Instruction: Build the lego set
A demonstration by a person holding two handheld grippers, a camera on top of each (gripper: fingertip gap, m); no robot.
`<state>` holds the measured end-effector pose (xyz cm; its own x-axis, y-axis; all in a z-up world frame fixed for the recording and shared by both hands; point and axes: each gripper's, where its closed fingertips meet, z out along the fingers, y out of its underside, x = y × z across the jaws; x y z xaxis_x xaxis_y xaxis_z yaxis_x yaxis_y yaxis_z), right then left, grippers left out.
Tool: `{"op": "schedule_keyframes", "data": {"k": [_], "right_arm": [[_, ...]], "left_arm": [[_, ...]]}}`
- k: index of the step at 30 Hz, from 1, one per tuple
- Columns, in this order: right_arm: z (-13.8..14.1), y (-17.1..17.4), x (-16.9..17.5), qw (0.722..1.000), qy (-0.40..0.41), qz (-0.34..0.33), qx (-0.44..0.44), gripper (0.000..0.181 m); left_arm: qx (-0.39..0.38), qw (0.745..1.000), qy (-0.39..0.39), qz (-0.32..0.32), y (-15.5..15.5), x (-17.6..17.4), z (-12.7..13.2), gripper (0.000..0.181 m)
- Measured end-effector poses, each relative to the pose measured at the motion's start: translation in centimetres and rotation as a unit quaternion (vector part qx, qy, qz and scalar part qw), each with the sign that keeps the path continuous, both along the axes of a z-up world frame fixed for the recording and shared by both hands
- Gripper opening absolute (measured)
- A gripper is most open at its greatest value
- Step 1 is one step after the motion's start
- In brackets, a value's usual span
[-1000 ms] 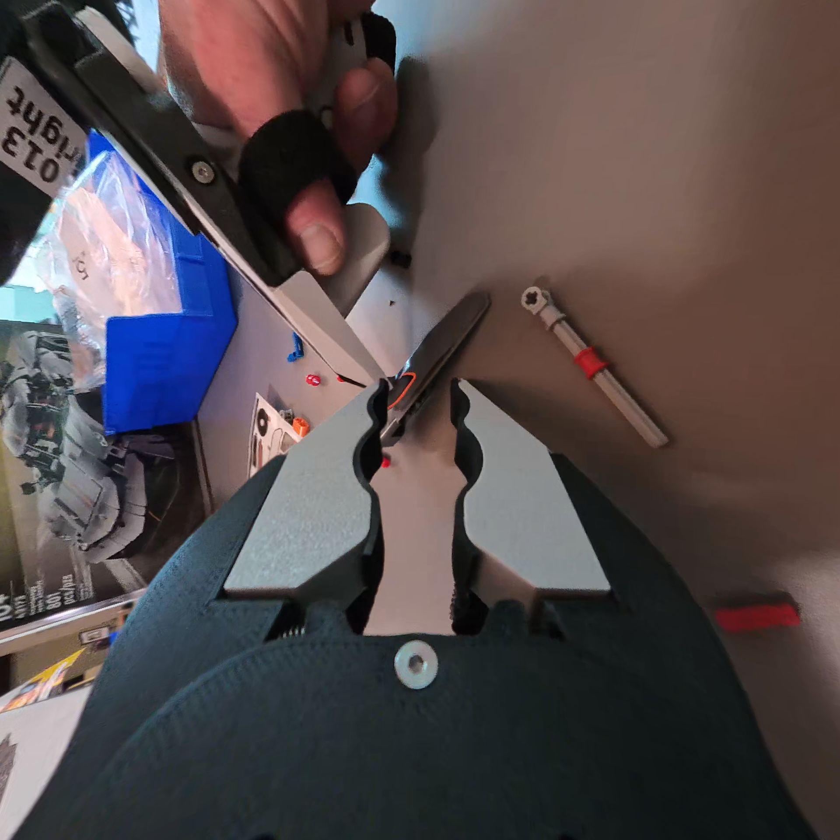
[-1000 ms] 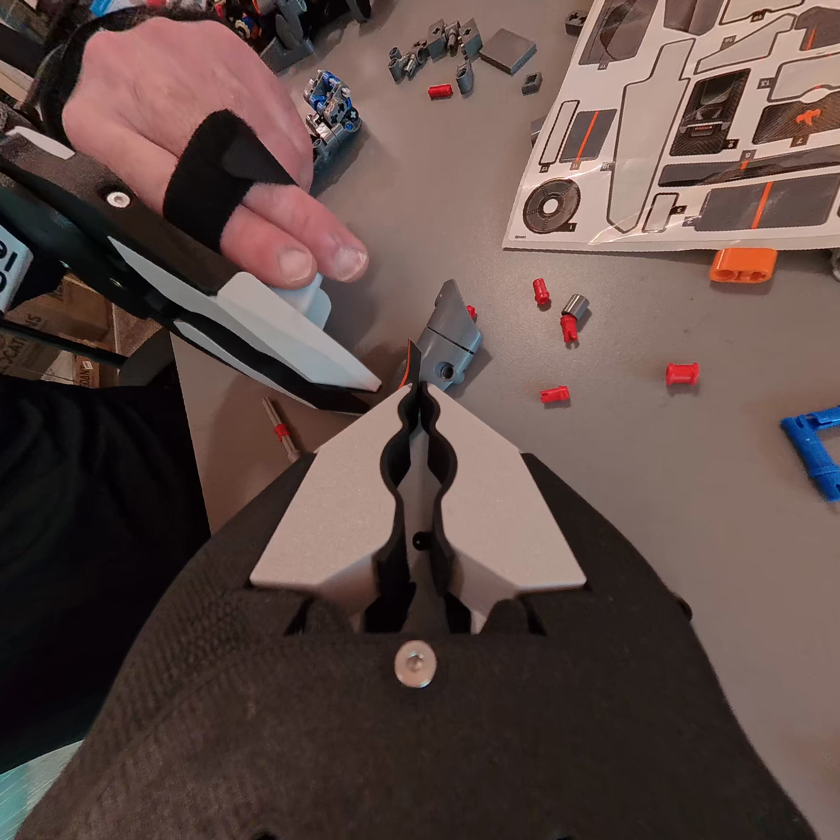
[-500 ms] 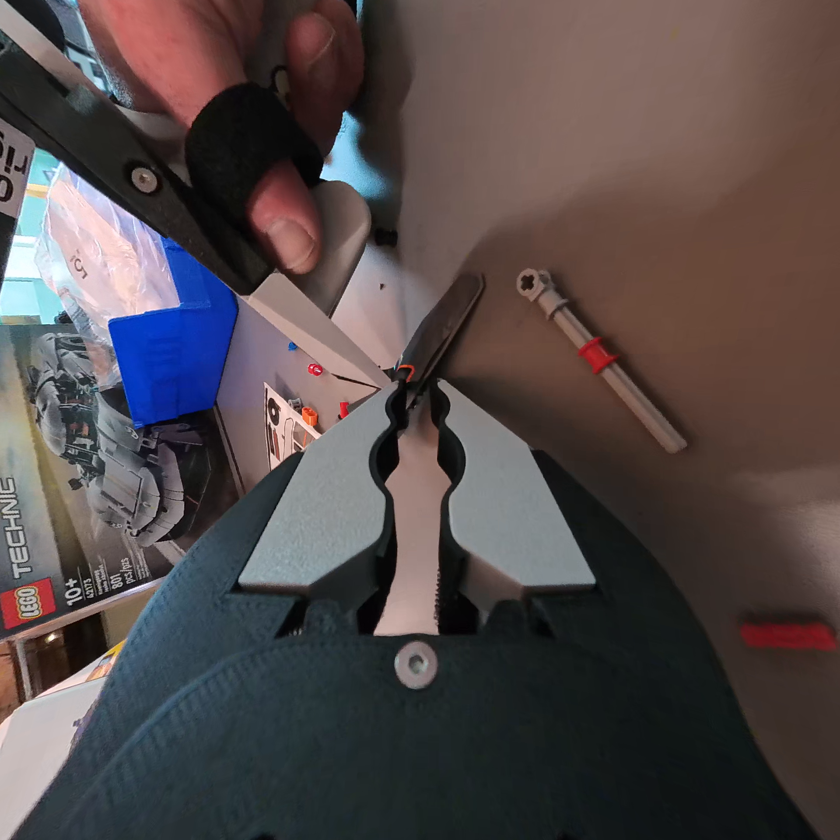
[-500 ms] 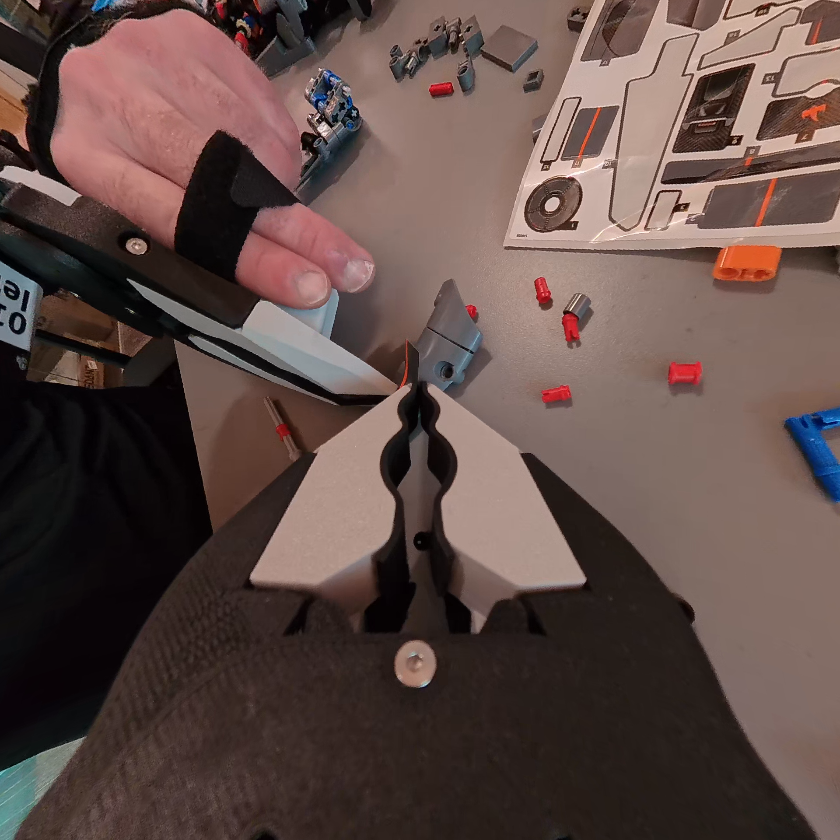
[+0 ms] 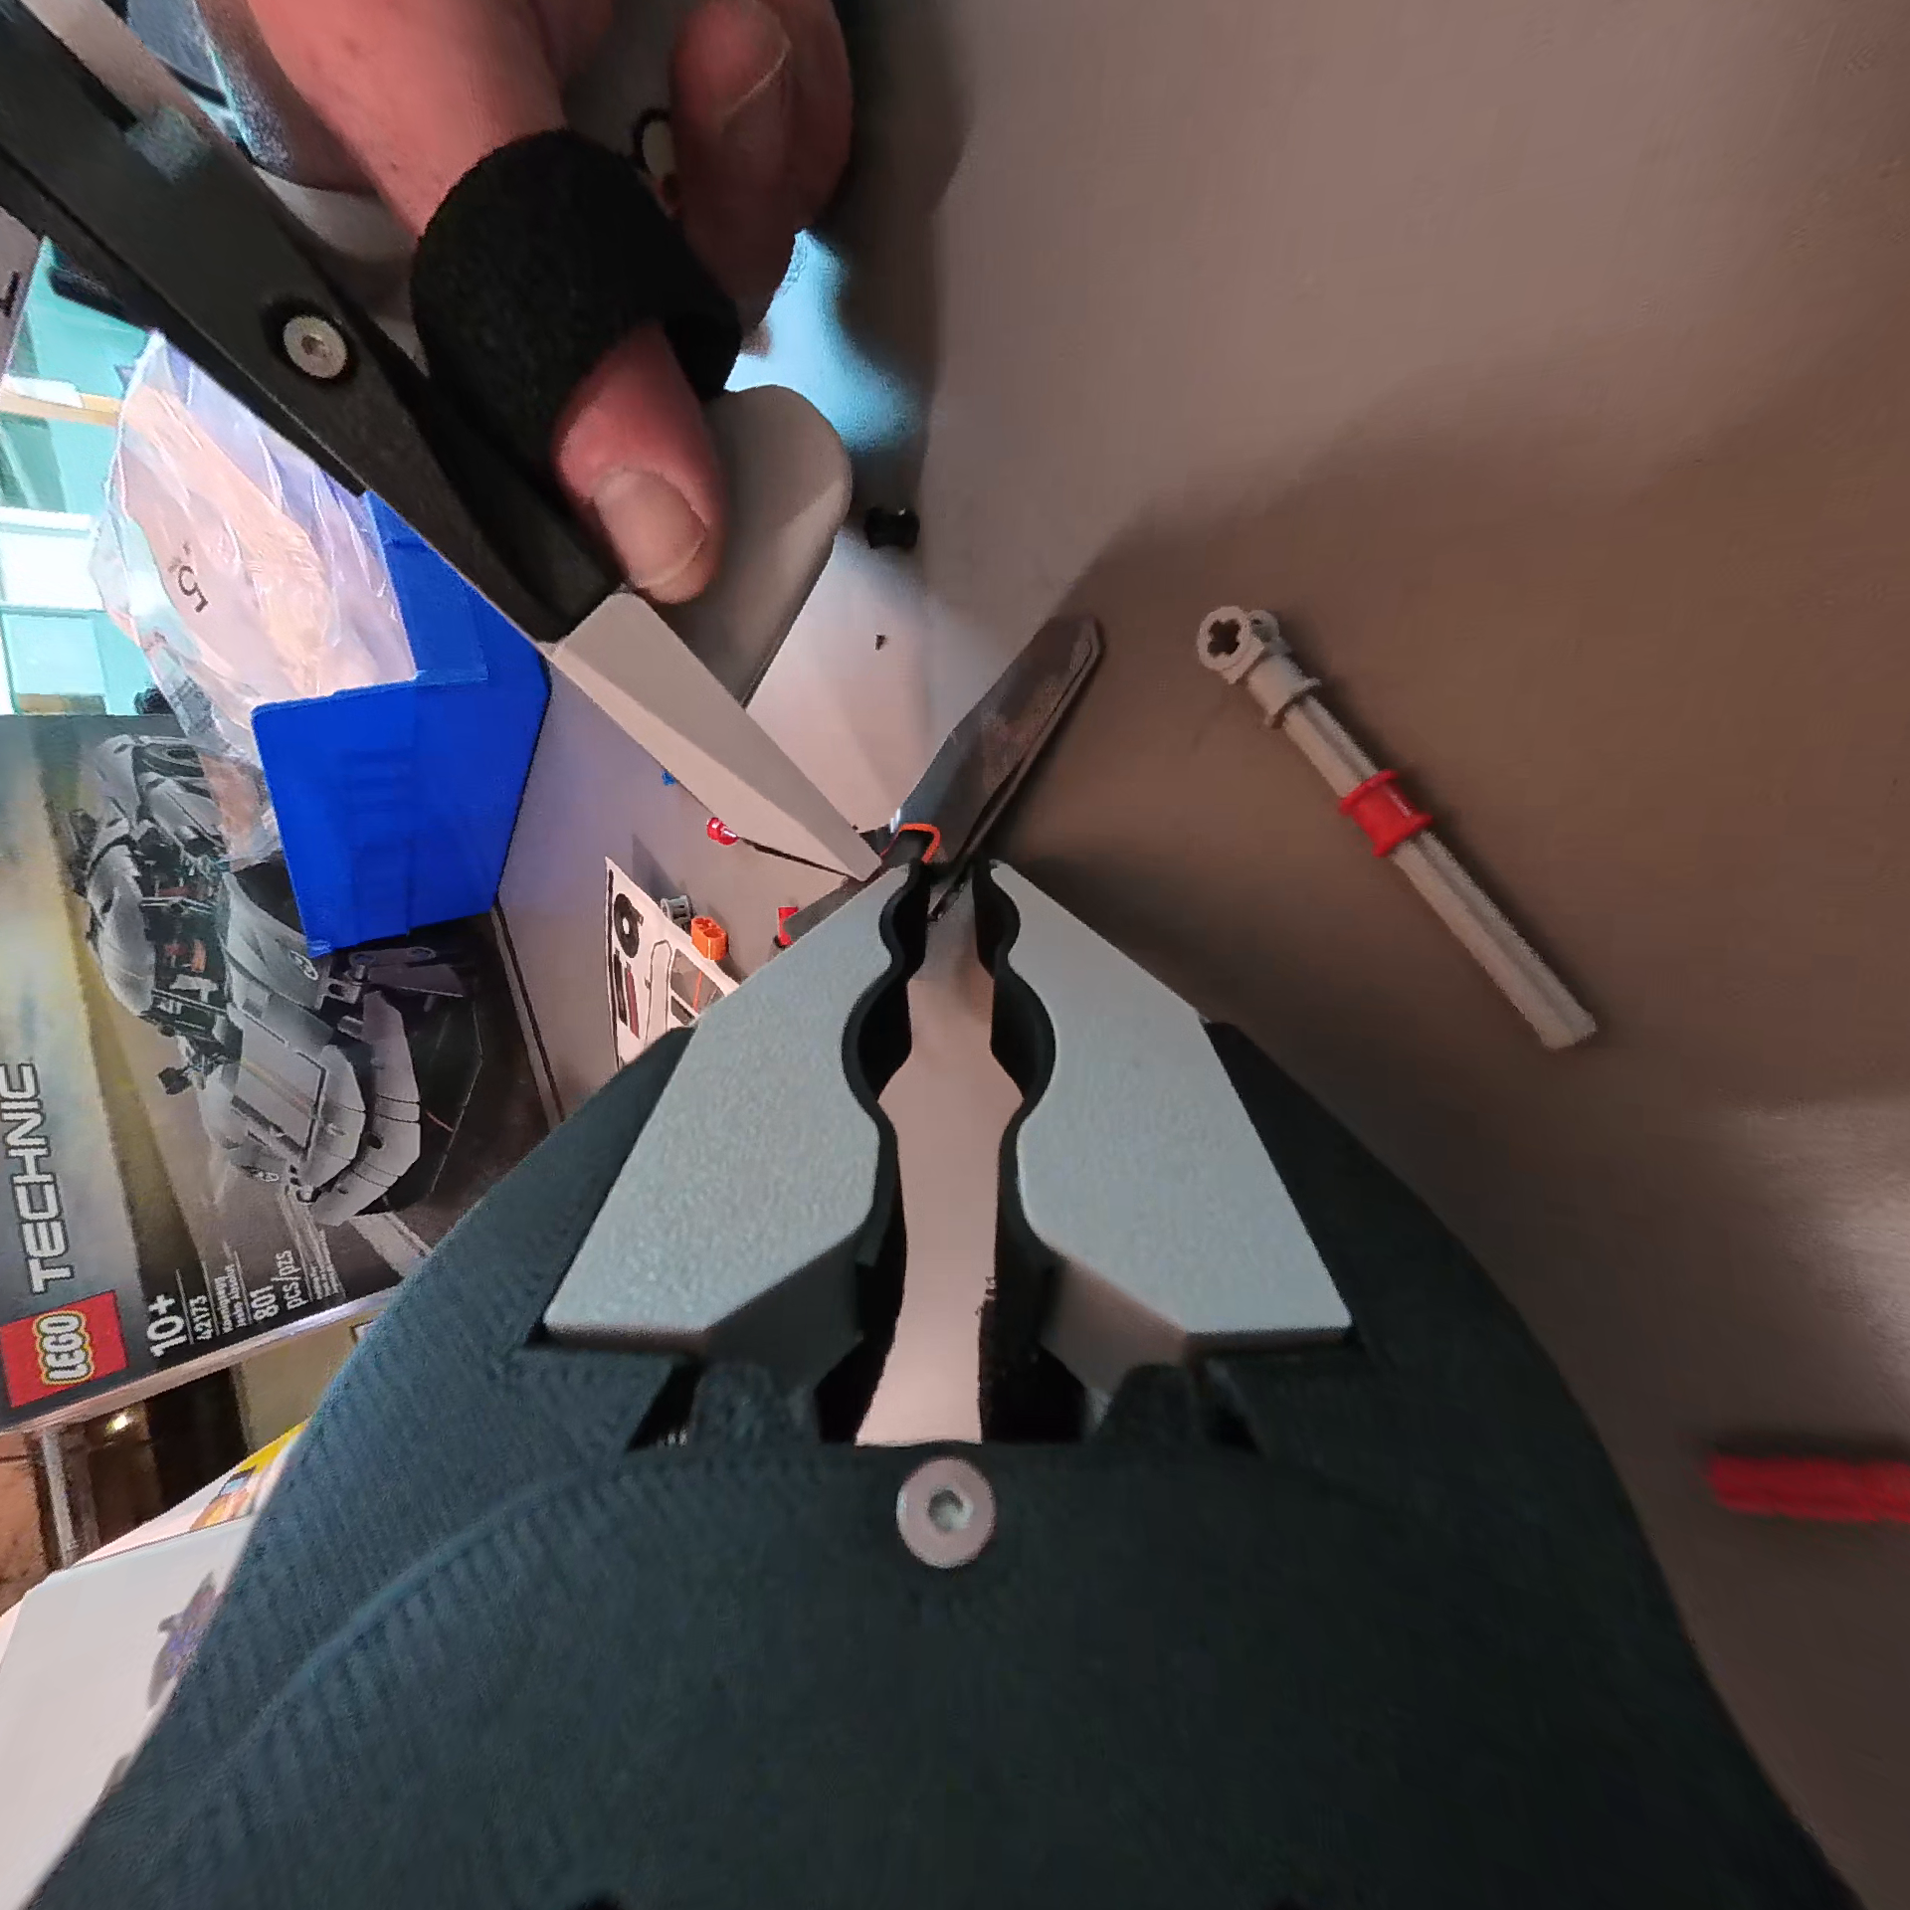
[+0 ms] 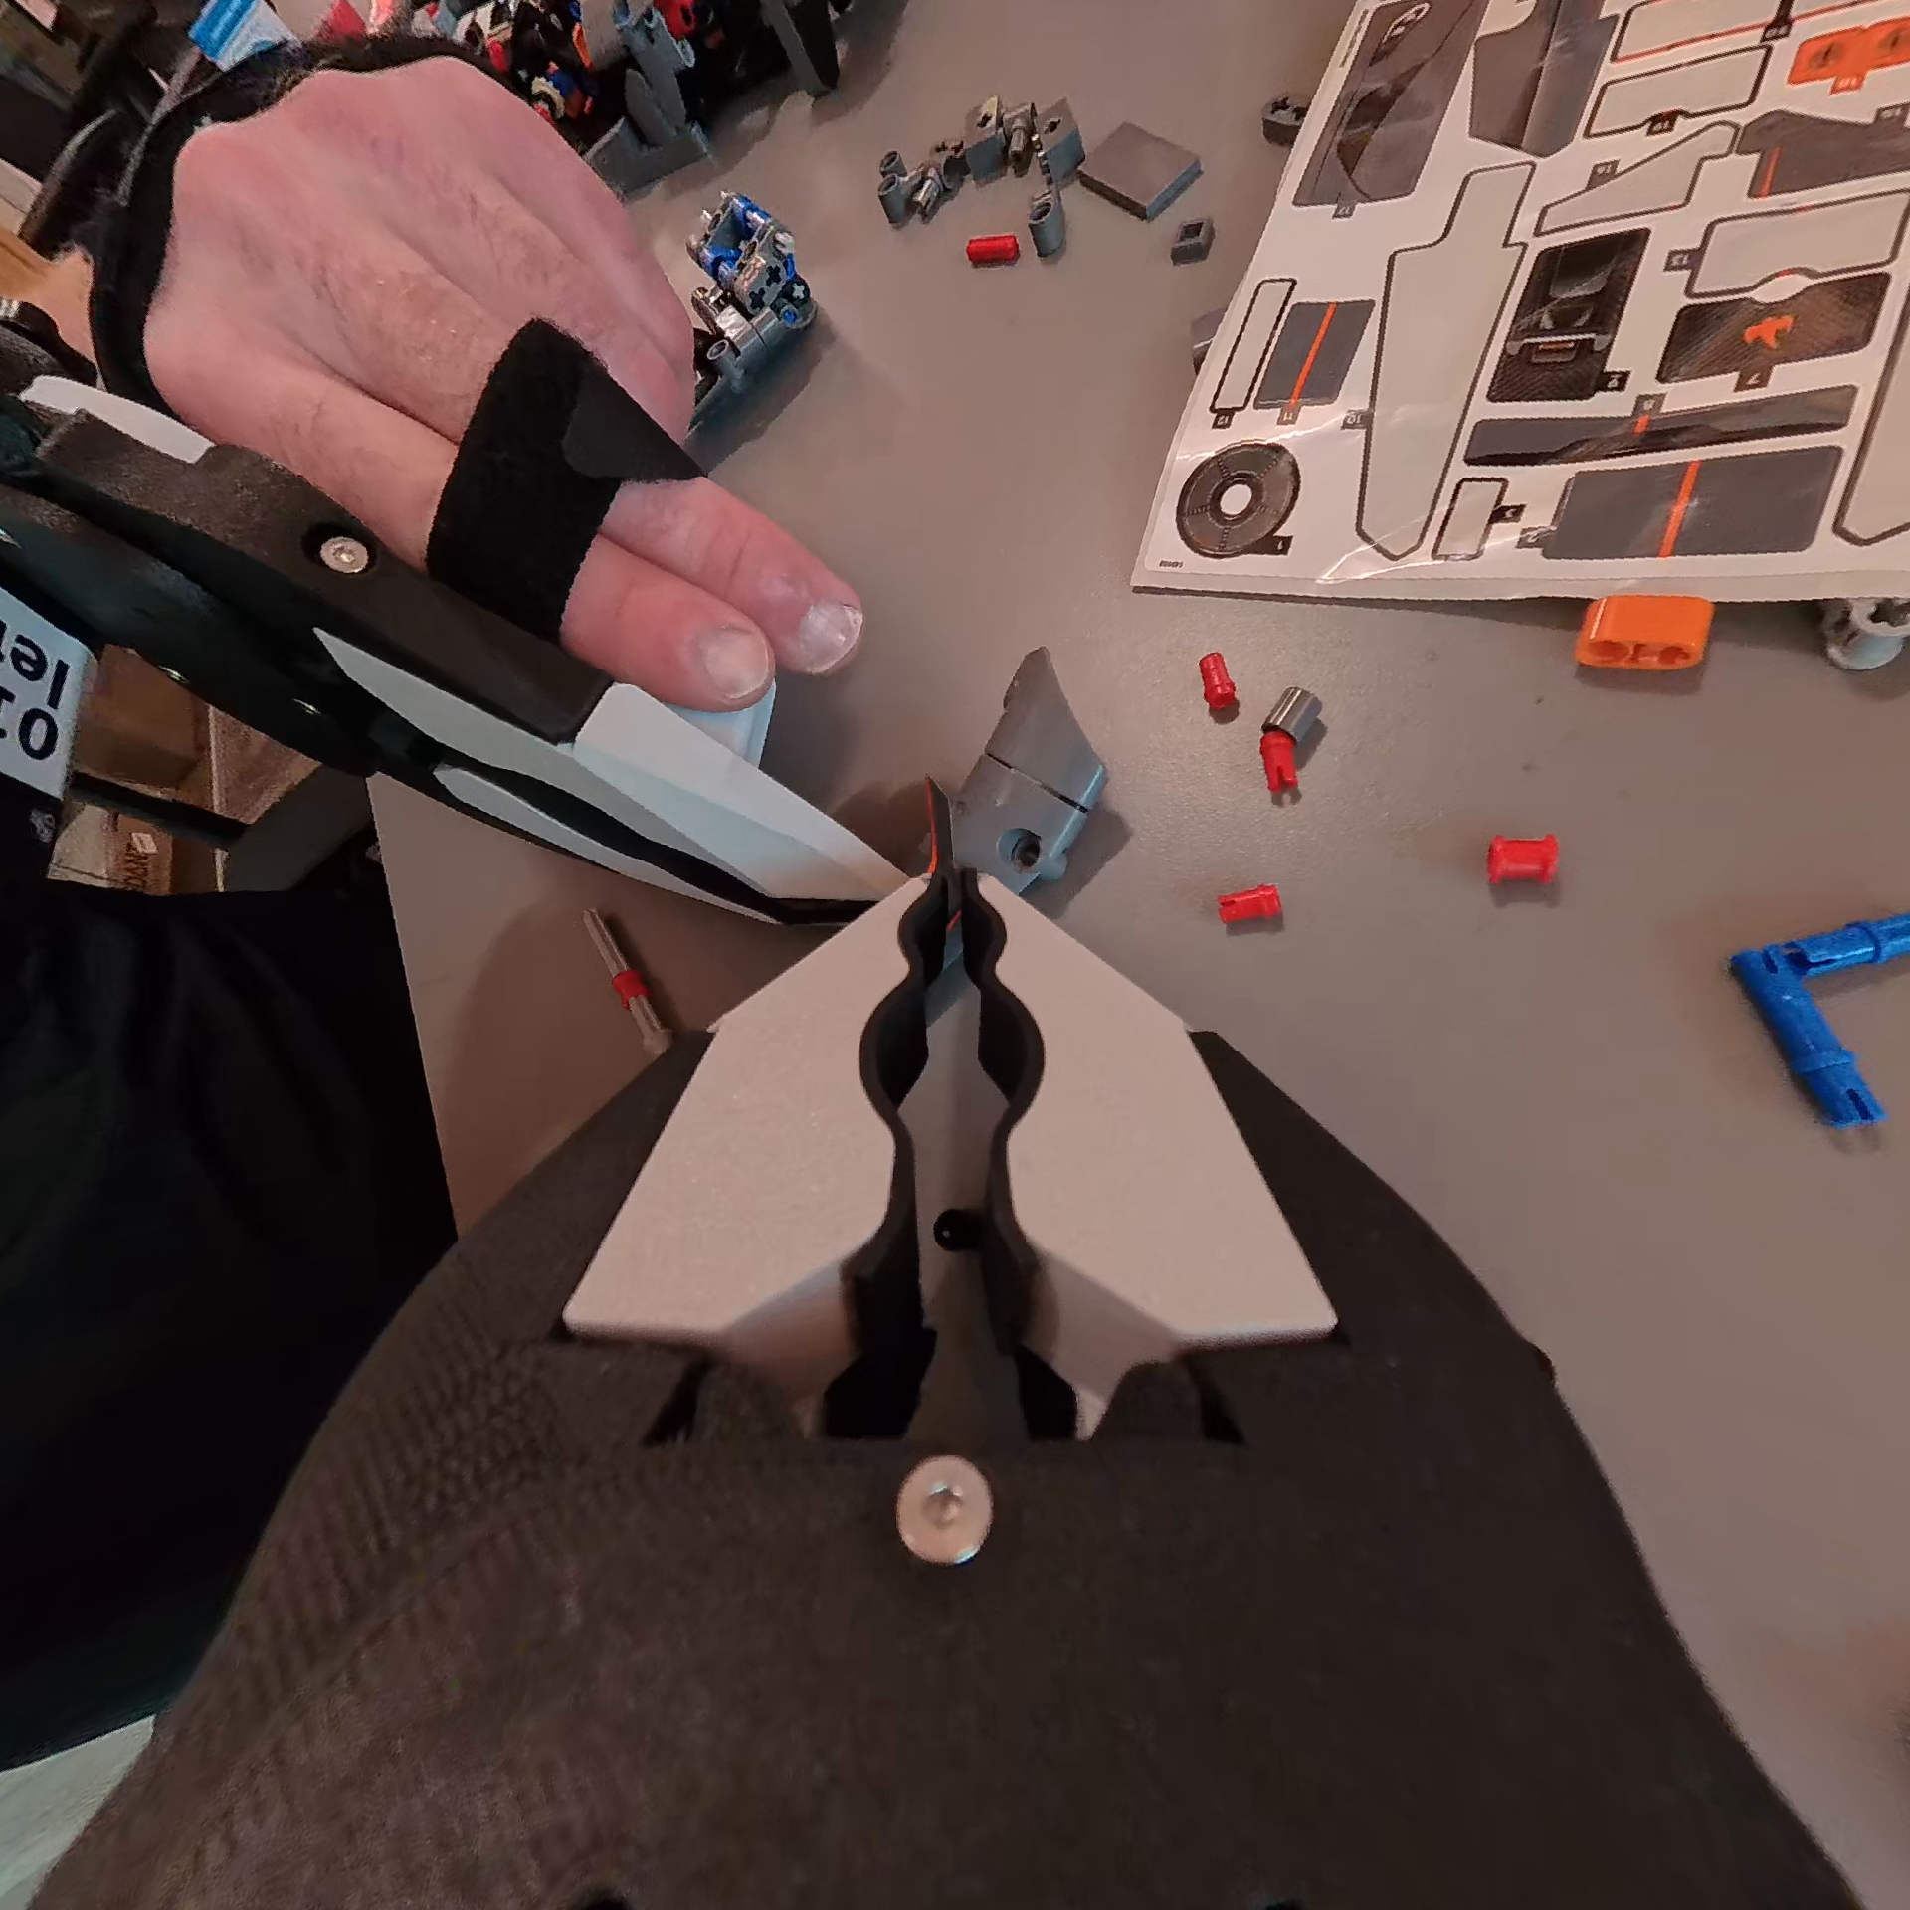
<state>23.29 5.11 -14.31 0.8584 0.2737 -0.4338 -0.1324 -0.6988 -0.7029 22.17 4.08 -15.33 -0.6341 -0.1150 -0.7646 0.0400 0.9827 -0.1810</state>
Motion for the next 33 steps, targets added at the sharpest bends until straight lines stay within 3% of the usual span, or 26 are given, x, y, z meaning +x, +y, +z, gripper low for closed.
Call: {"op": "schedule_keyframes", "data": {"k": [21,23,24,33], "right_arm": [[-0.1,0.5,1.2,0.998,-0.042,-0.049,0.009,0.01],[-0.2,0.6,1.5,0.997,-0.05,-0.056,0.009,0.013],[-0.3,0.7,1.8,0.996,-0.055,-0.066,0.007,0.025],[-0.1,0.5,2.3,0.997,-0.064,-0.051,0.017,0.027]], "left_arm": [[0.011,1.0,-0.009,0.005,0.1,1.1,0.0,0.005],[0.009,1.0,-0.009,0.005,0.1,1.1,0.0,0.004],[0.009,1.0,-0.008,0.005,0.1,1.1,0.1,0.004],[0.006,1.0,-0.005,-0.004,0.2,1.0,0.2,0.001]]}}
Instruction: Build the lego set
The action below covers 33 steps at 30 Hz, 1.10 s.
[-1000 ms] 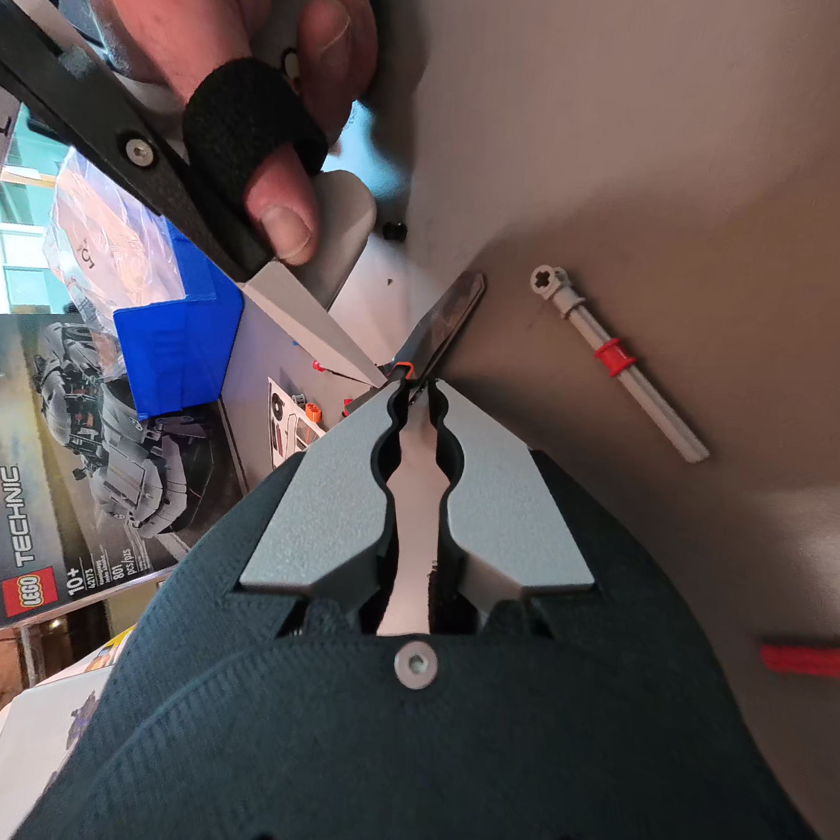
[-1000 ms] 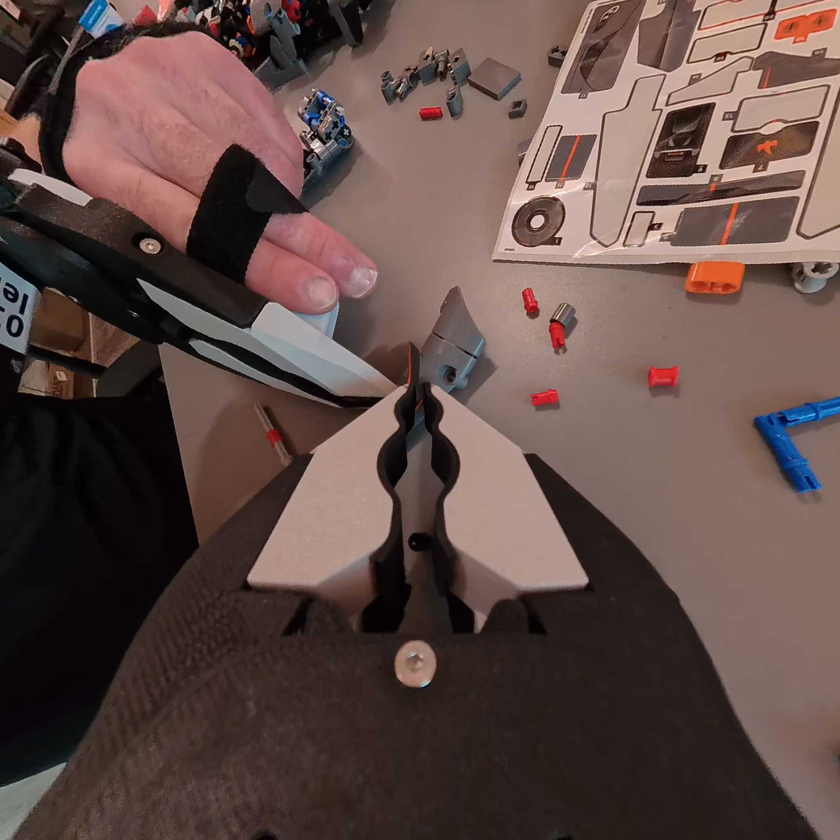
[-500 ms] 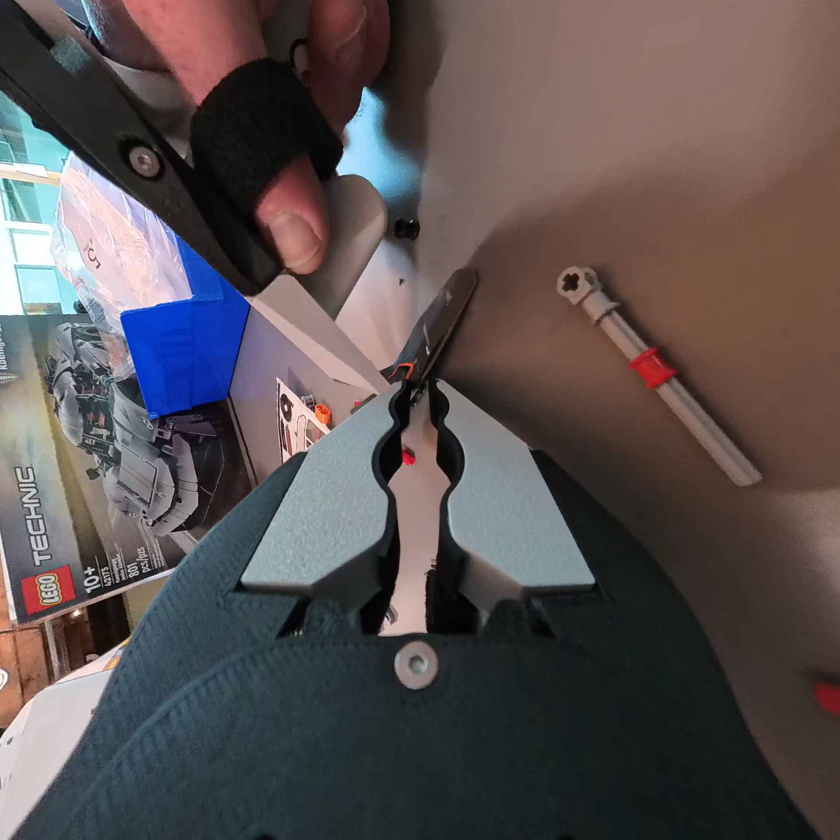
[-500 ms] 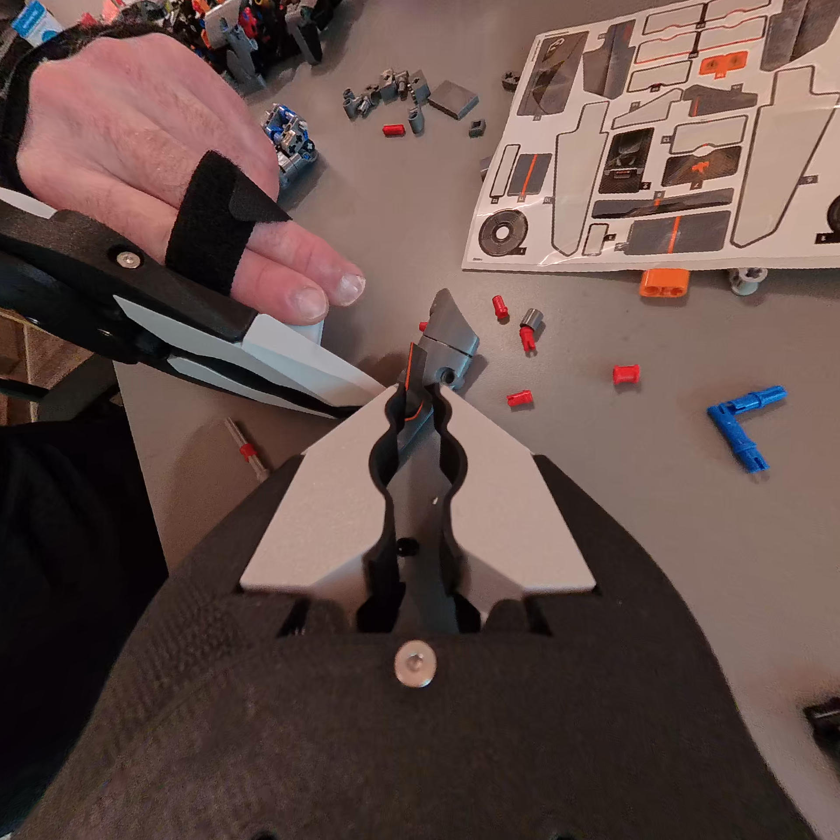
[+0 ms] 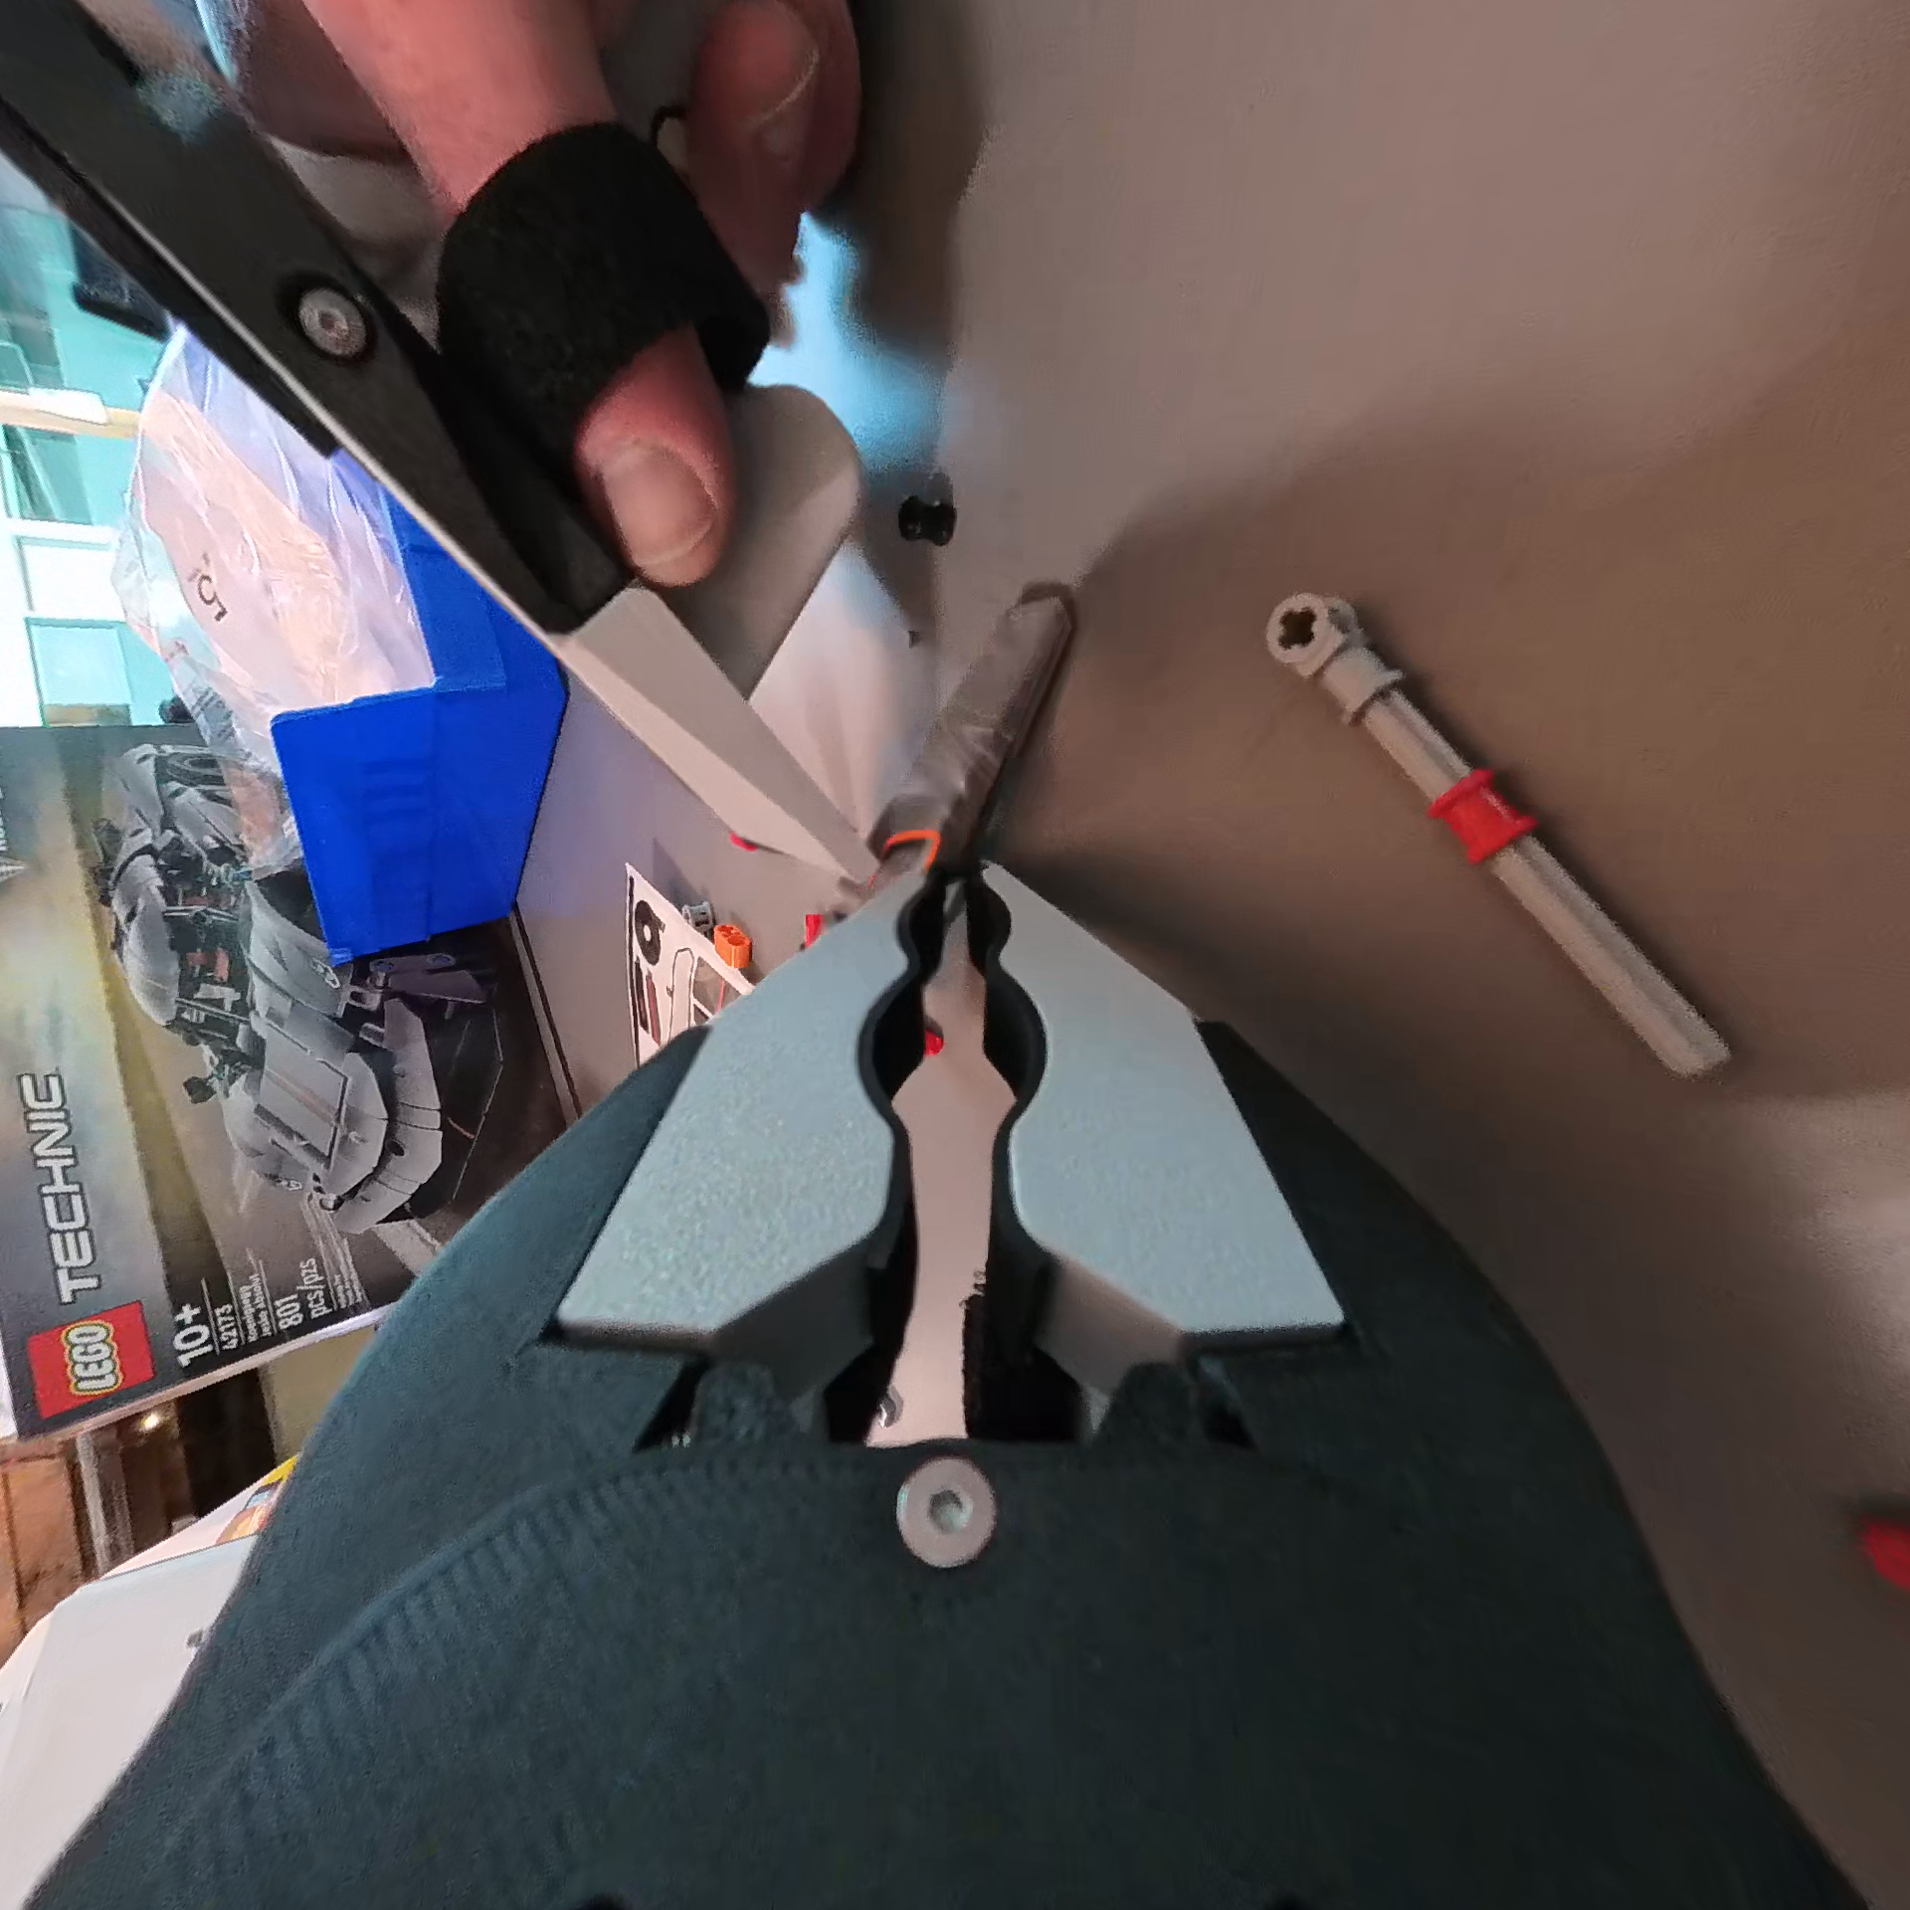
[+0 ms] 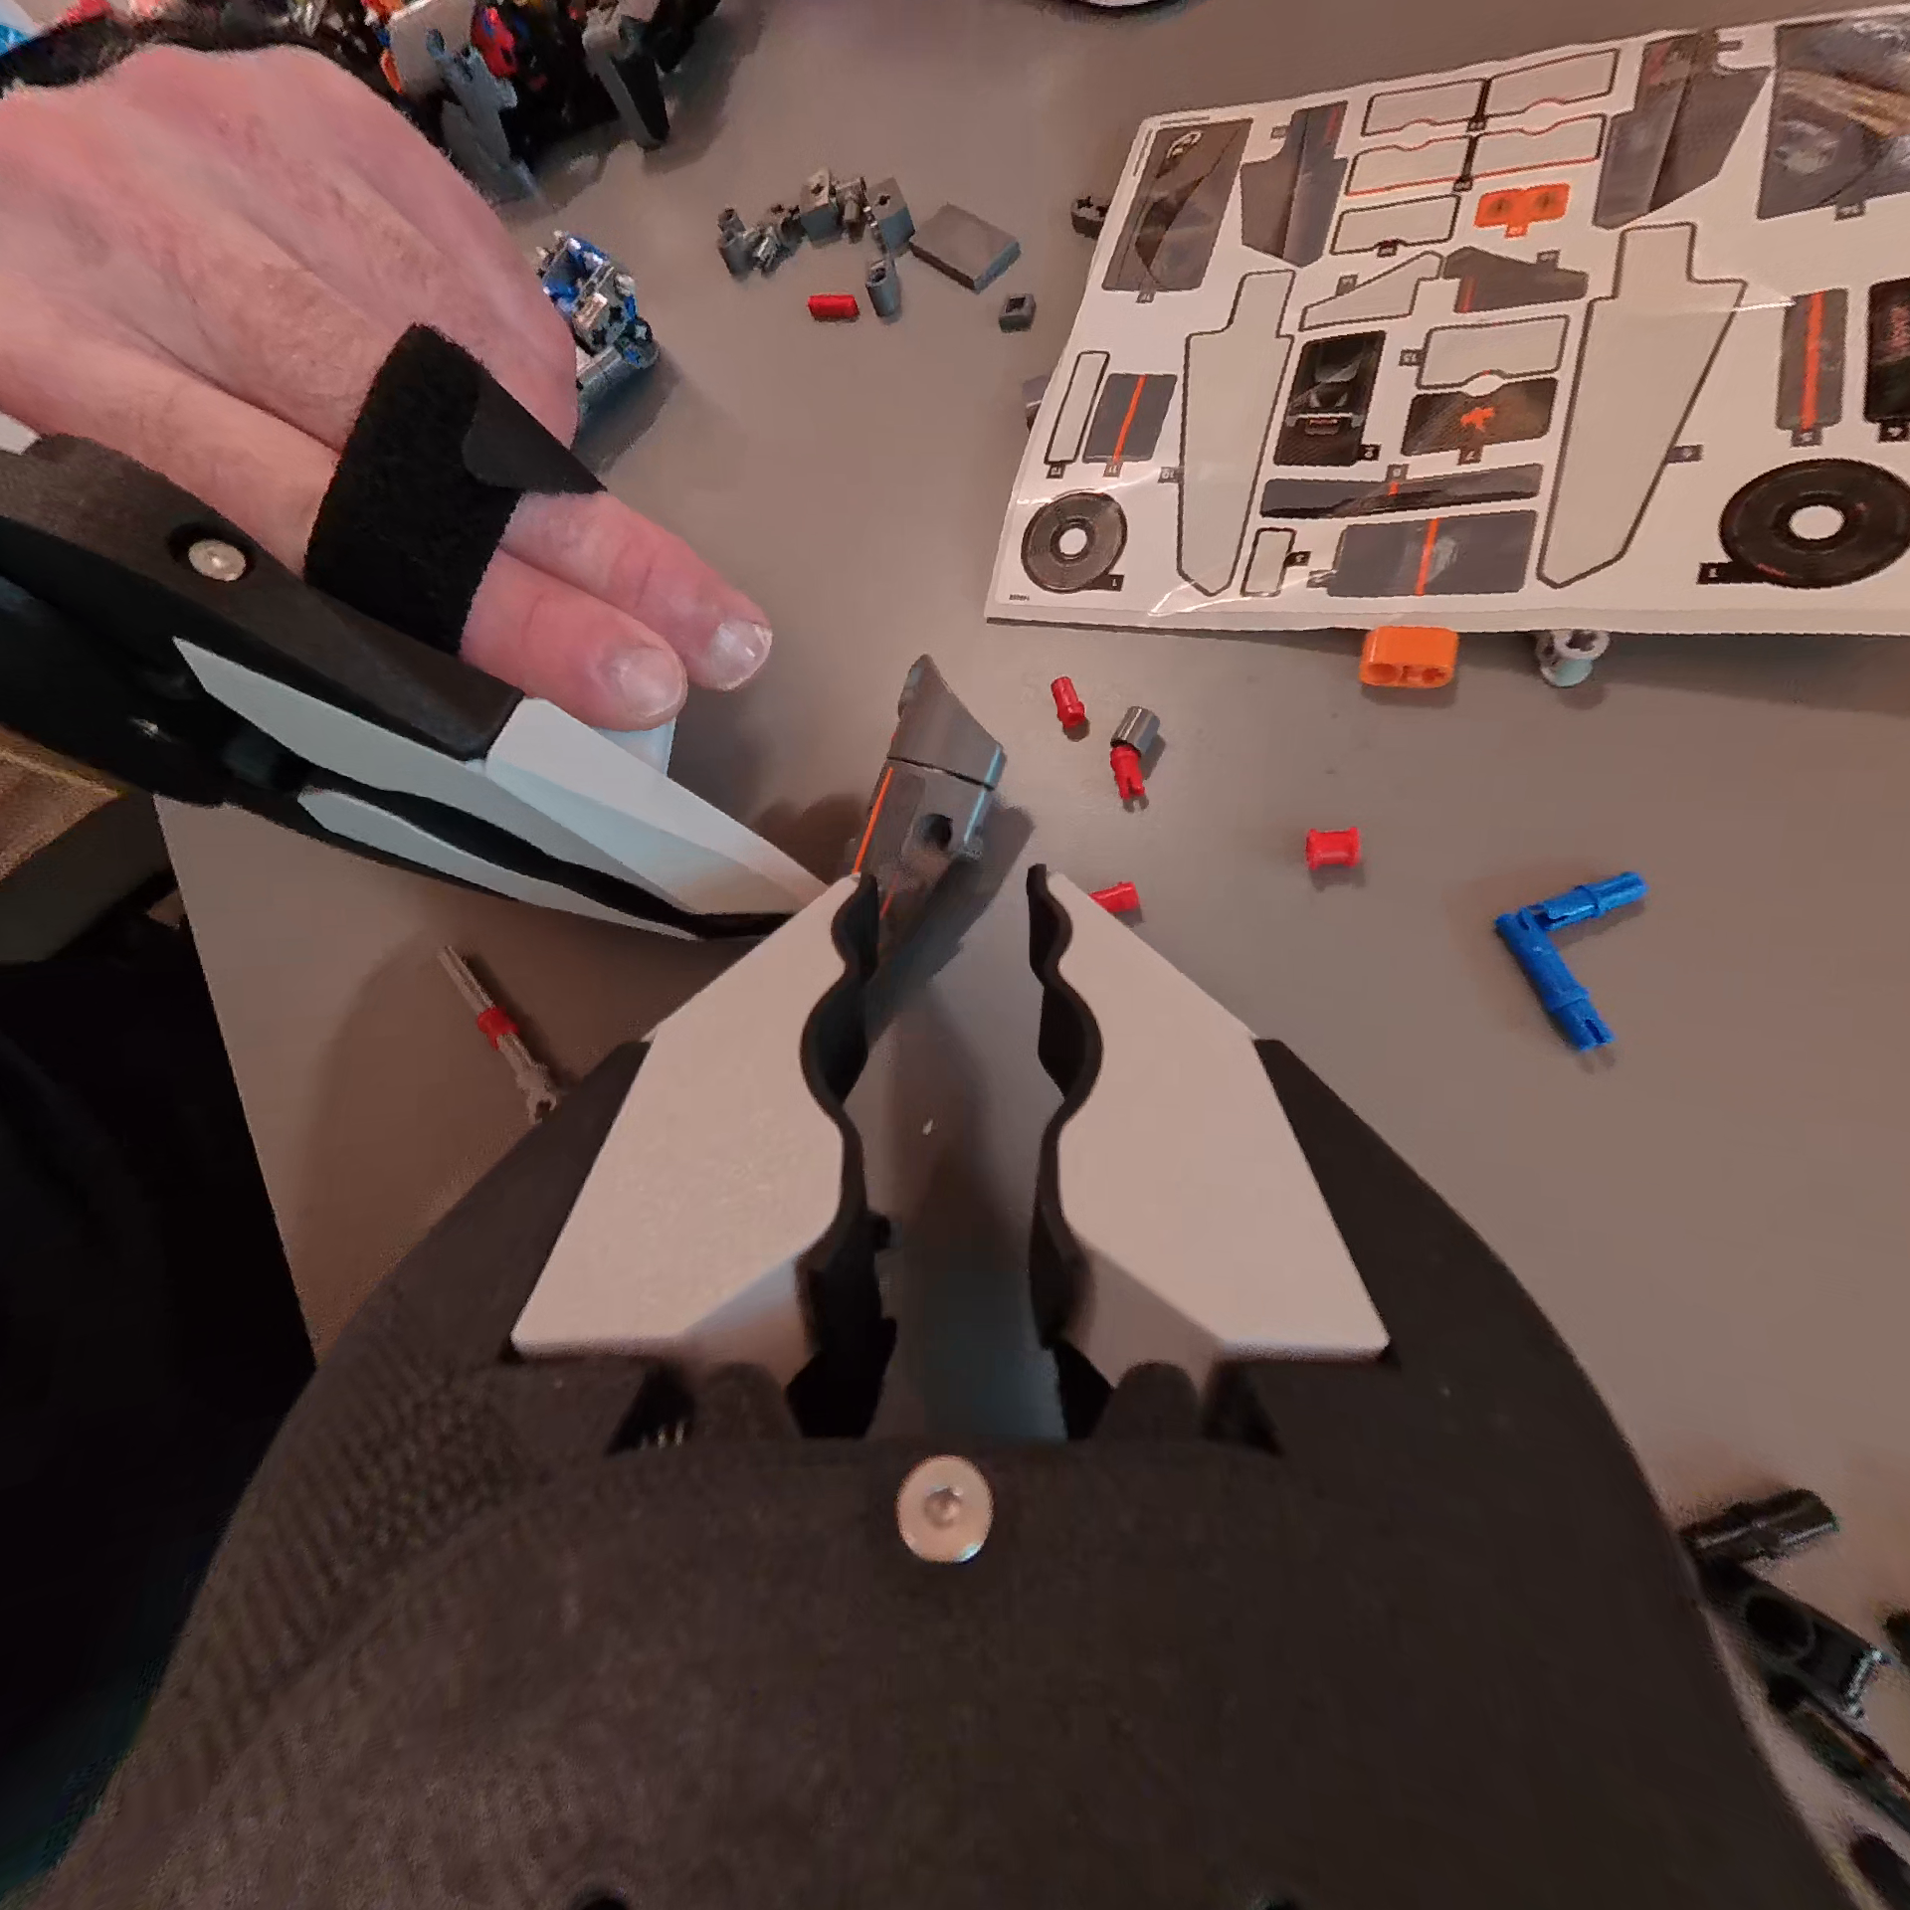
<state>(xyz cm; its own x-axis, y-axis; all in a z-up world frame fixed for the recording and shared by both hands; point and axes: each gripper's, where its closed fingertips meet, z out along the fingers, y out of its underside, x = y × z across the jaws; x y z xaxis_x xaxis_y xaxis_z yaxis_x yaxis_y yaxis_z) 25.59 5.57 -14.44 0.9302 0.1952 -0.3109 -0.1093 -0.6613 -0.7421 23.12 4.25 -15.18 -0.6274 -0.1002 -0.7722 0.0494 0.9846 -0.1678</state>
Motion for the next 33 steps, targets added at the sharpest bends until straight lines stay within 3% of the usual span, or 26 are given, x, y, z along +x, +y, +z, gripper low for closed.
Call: {"op": "schedule_keyframes", "data": {"k": [8,15,19,24,29,33], "right_arm": [[0.1,0.1,0.3,1.0,-0.01,0.016,0.005,0.03],[0.5,-0.9,0.8,0.999,-0.026,-0.014,0.021,0.03],[0.4,-2.4,0.2,0.996,-0.073,-0.045,0.027,0.035],[0.3,-4.3,-1.6,0.988,-0.134,-0.066,0.032,0.04],[-0.1,-4.7,-1.7,0.983,-0.17,-0.074,0.022,0.04],[0.1,-5.0,-1.5,0.974,-0.212,-0.076,0.027,0.042]], "left_arm": [[0.006,1.0,0.002,-0.01,0.1,-0.1,-0.3,0.0],[-0.065,0.998,-0.007,0.02,2.3,0.7,3.8,0.006],[-0.048,0.997,0.02,0.055,4.1,2.1,1.6,0.028],[-0.049,0.995,0.037,0.078,4.5,2.1,0.3,0.018],[-0.054,0.992,0.086,0.076,3.2,-0.2,0.1,0.014],[-0.071,0.991,0.077,0.079,3.4,-0.5,1.4,0.016]]}}
